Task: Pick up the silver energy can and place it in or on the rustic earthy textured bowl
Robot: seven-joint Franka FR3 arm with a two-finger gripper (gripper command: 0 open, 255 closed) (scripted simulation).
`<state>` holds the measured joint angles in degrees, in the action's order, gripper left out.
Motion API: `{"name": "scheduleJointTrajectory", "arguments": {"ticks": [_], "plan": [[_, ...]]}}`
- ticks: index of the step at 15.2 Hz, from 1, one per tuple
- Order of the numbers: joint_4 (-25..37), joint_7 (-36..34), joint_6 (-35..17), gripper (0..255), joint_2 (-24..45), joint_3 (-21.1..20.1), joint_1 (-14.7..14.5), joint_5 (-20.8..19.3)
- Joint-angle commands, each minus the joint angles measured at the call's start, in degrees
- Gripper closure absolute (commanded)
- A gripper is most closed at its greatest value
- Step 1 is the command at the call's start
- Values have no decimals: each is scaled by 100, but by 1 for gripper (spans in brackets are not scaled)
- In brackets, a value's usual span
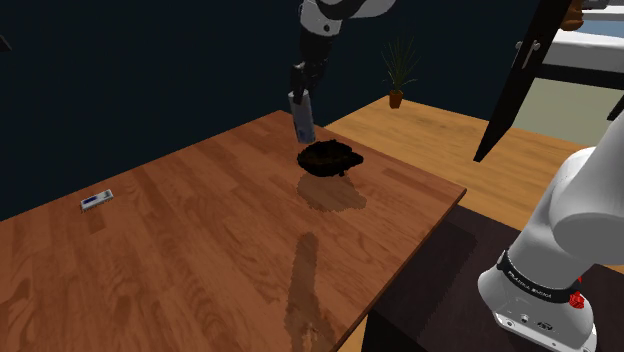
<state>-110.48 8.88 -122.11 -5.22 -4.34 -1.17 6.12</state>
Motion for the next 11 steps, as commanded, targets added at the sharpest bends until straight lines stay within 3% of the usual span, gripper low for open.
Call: {"name": "scheduleJointTrajectory", "arguments": {"ticks": [1,7,11], "plan": [[-32,307,109,255,-116,159,118,79],[50,1002,478,255,-319,565,393,217],[-249,1045,174,255,-312,563,388,240]]}}
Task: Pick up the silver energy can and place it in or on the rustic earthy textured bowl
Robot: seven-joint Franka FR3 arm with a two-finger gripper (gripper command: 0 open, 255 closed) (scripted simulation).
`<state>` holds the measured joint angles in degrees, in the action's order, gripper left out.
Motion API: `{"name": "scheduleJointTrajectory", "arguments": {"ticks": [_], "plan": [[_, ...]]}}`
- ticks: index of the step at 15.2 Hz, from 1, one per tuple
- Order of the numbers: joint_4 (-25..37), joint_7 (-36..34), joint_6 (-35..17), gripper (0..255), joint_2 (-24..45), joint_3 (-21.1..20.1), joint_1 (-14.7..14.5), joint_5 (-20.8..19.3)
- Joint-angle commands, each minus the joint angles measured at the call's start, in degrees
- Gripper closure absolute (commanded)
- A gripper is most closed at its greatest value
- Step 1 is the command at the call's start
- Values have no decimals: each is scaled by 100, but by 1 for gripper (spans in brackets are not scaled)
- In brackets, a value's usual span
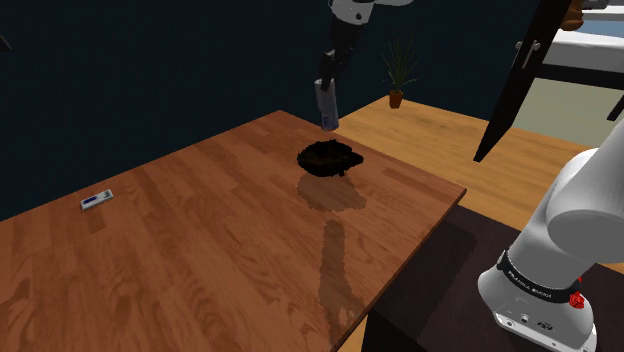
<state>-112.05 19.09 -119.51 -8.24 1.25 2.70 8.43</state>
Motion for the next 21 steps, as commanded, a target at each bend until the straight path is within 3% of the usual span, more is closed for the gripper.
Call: {"name": "scheduleJointTrajectory", "arguments": {"ticks": [1,18,21], "plan": [[-163,34,-162,255,-5,3,0,15],[-1189,259,-1444,255,264,-5,-30,173],[-1189,259,-1444,255,264,-5,-30,173]]}}
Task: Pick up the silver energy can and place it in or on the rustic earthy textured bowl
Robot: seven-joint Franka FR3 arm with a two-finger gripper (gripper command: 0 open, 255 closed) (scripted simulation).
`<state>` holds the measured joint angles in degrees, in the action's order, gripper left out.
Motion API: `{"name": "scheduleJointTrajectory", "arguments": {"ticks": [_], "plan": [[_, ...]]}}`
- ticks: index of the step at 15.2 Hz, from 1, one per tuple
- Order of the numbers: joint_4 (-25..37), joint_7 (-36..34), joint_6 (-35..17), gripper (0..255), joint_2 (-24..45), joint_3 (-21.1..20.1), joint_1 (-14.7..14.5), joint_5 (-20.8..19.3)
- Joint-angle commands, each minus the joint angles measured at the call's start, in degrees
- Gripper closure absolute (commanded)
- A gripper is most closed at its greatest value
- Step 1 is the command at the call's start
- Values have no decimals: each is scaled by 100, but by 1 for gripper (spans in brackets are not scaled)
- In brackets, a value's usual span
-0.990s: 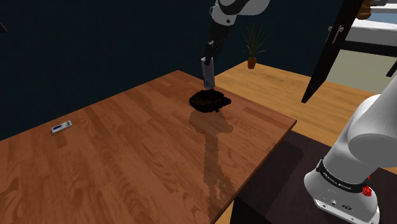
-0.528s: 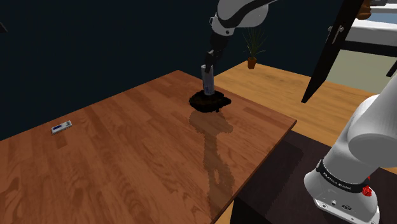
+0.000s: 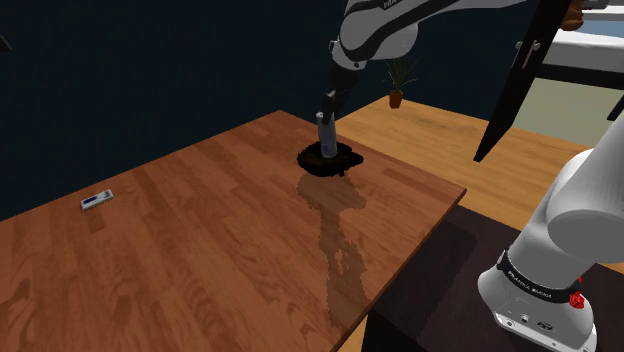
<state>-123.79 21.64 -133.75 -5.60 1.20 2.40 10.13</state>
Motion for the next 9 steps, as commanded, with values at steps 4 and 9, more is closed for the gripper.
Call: {"name": "scheduleJointTrajectory", "arguments": {"ticks": [4,9], "plan": [[-15,4,-20,255,0,0,0,3],[-16,4,-21,0,0,0,-1,3]]}}
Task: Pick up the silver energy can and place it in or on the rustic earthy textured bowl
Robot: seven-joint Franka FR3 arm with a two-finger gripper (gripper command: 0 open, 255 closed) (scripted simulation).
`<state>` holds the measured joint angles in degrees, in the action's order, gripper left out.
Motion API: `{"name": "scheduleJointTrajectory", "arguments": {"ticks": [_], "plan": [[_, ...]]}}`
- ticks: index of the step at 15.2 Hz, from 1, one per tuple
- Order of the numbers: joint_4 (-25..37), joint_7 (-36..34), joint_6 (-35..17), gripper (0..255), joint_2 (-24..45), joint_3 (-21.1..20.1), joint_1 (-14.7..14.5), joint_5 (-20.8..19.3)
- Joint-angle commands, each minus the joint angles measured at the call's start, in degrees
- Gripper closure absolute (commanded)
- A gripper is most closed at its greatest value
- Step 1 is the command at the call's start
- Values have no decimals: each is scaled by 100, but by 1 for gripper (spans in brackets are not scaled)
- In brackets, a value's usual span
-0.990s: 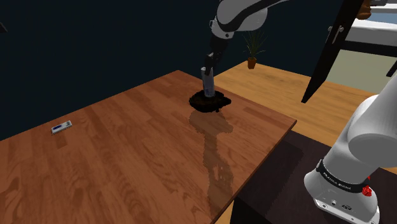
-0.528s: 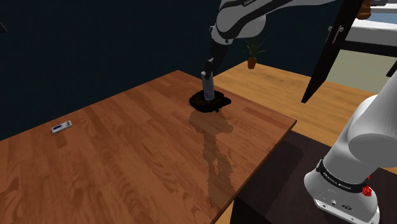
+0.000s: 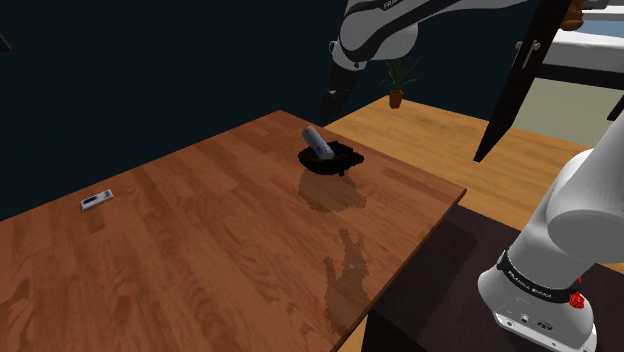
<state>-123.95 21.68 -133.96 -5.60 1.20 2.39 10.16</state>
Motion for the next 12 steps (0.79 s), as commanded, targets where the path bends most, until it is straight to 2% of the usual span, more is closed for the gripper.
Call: {"name": "scheduleJointTrajectory", "arguments": {"ticks": [1,5,12], "plan": [[0,0,0,0,0,0,0,0],[246,-53,672,0,-423,43,48,-87],[246,-53,672,0,-423,43,48,-87]]}}
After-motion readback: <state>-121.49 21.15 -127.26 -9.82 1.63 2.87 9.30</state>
